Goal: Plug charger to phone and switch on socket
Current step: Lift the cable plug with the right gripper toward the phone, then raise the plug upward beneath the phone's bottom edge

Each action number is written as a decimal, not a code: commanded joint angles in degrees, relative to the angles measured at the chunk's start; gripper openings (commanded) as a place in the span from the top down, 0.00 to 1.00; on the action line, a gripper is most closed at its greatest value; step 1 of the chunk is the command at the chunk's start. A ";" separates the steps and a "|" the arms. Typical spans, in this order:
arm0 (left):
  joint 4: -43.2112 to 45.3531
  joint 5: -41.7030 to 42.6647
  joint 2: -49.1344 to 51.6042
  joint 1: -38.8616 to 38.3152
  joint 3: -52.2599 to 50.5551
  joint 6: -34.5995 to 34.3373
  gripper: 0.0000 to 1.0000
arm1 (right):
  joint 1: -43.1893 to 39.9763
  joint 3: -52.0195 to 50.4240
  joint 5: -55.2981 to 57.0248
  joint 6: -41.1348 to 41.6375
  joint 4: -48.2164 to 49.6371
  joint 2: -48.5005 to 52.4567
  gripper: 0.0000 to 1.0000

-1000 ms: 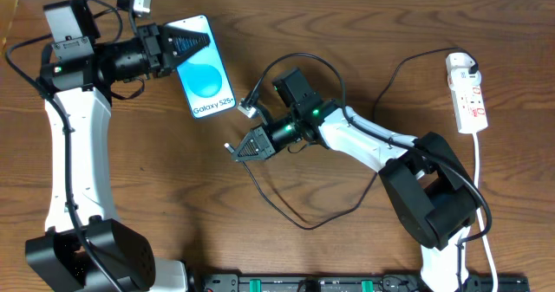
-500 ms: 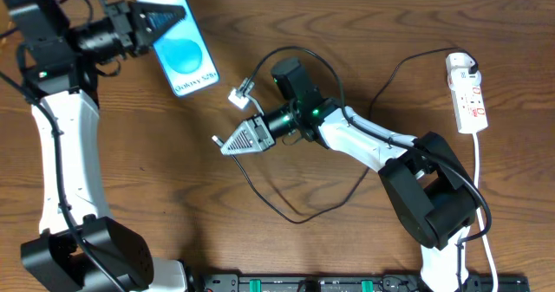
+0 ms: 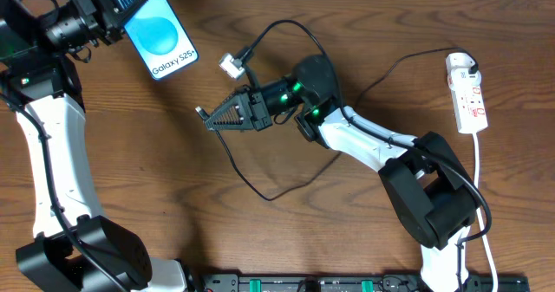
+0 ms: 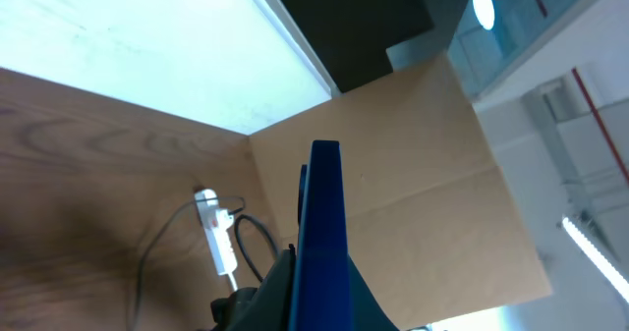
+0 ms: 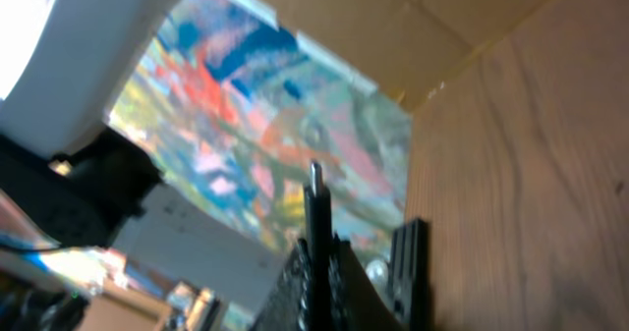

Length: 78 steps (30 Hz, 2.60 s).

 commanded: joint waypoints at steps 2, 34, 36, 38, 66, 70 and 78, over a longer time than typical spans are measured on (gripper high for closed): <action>0.52 -1.09 -1.25 0.33 0.72 -5.18 0.92 | -0.44 0.13 3.21 16.94 7.32 -0.02 0.99; -1.27 -0.44 -1.25 -2.32 -0.44 1.22 0.93 | -0.66 0.13 8.44 26.75 23.23 -0.04 0.99; -1.27 -0.90 -1.22 -2.32 -0.44 1.53 0.93 | -0.70 0.13 8.39 26.12 23.23 -0.04 0.99; -1.27 -1.55 -1.22 -2.32 -0.44 1.70 0.93 | -0.76 0.13 8.39 25.03 23.23 -0.04 0.99; -26.47 -5.11 -0.85 -2.32 -0.44 21.14 0.92 | -2.10 0.13 5.86 20.57 16.48 -0.04 0.99; -28.41 -5.11 -0.85 -2.32 -0.44 22.08 0.93 | -2.08 0.13 5.79 20.52 16.44 -0.04 0.99; -30.91 -4.22 -0.87 -2.32 -0.44 22.08 0.93 | -2.03 0.13 5.31 19.45 14.82 -0.04 0.99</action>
